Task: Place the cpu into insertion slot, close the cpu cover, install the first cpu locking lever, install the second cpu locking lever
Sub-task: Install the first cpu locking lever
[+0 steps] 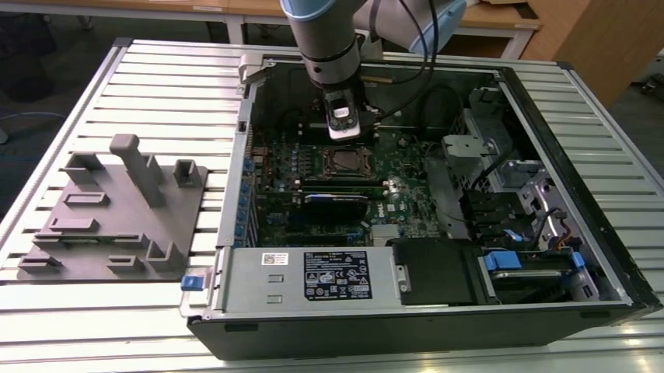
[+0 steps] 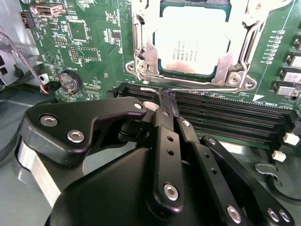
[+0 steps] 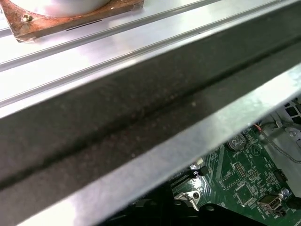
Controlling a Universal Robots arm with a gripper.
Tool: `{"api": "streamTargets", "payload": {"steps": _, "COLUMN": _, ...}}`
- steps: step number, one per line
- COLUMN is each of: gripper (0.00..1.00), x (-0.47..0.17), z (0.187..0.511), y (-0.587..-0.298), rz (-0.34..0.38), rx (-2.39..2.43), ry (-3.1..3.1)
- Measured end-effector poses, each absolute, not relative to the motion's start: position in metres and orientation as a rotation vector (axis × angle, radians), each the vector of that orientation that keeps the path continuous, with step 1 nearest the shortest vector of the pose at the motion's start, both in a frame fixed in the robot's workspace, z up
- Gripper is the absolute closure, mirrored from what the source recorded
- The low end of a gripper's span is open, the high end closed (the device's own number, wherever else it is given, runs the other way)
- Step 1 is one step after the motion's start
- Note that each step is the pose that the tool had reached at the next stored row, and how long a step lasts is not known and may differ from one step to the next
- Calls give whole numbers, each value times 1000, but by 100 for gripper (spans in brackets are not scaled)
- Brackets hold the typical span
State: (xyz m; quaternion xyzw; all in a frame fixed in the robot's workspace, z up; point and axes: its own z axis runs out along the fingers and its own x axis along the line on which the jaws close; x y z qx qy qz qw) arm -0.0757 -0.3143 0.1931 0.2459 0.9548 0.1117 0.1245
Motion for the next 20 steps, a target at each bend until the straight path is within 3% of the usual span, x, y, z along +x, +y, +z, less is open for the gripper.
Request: {"api": "streamTargets", "payload": {"steps": 20, "gripper": 89, "x": -78, "z": 192, "y": -313, "rz": 334, "rx": 713, "ry": 2772}}
